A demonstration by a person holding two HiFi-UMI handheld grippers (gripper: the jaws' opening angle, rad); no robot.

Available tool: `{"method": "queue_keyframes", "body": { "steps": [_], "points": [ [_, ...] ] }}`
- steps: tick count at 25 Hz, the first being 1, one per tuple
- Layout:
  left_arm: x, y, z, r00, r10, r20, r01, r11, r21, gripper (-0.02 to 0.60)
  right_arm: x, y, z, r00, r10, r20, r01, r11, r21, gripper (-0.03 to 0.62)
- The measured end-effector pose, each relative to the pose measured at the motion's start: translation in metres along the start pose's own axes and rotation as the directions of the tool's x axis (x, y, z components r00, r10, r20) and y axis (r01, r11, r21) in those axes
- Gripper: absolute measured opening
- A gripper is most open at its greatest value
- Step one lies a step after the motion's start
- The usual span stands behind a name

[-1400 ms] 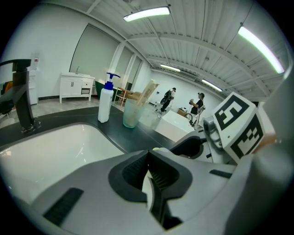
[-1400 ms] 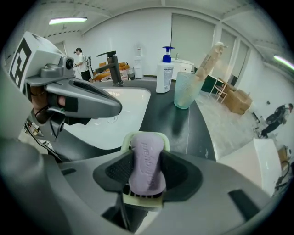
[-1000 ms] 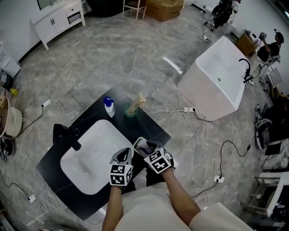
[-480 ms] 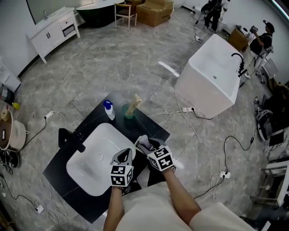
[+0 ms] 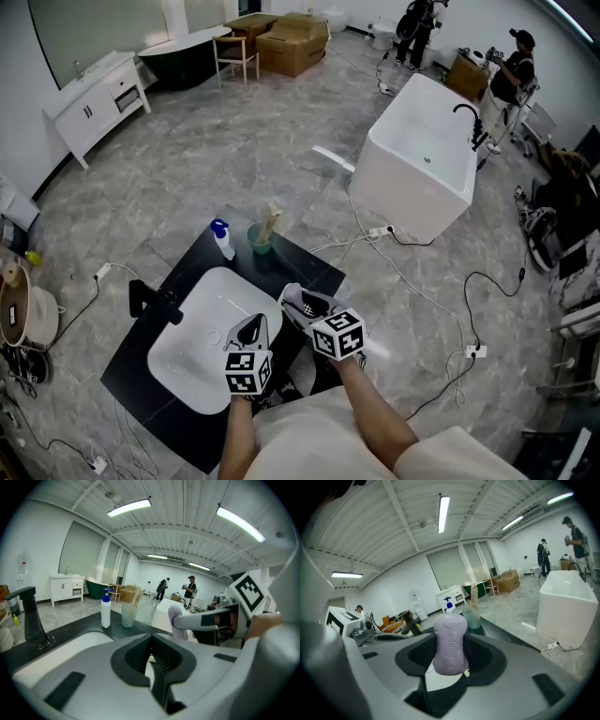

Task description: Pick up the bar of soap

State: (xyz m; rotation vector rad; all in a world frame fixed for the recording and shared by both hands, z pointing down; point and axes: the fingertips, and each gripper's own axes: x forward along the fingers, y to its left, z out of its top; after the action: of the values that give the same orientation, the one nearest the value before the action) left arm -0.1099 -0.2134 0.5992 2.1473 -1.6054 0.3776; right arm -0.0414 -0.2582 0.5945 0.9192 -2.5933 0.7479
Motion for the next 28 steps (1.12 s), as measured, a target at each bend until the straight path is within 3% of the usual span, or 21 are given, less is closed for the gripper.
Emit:
{"method": "queue_keyframes", "body": {
  "steps": [4,7,11,17,28],
  "points": [
    [-0.007,-0.005,0.003,1.0,-0.007,0.018,0.007,1.0,0.029,0.006,-0.014,0.006,0.004,0.999,-0.017,0.044,0.017,1.0,-0.001,0.186],
    [-0.012,-0.004,0.004,0.999,-0.005,0.034,0.005,1.0,0.009,0.006,-0.022,0.005,0.0,0.998,-0.039,0.058,0.039,0.999,-0.01,0.186],
    [-0.02,-0.002,0.003,0.998,0.011,0.055,-0.009,1.0,-0.021,0.006,-0.038,-0.007,-0.006,0.993,-0.074,0.09,0.072,0.997,0.028,0.186],
    [-0.026,0.0,-0.002,0.998,0.018,0.057,-0.018,1.0,-0.009,0.005,-0.058,-0.032,-0.011,0.983,-0.128,0.133,0.118,0.99,0.083,0.186],
    [-0.02,-0.005,-0.001,0.997,0.039,0.059,-0.038,0.999,-0.011,0.005,-0.082,-0.041,-0.017,0.97,-0.15,0.189,0.125,0.983,0.137,0.186]
  ]
}}
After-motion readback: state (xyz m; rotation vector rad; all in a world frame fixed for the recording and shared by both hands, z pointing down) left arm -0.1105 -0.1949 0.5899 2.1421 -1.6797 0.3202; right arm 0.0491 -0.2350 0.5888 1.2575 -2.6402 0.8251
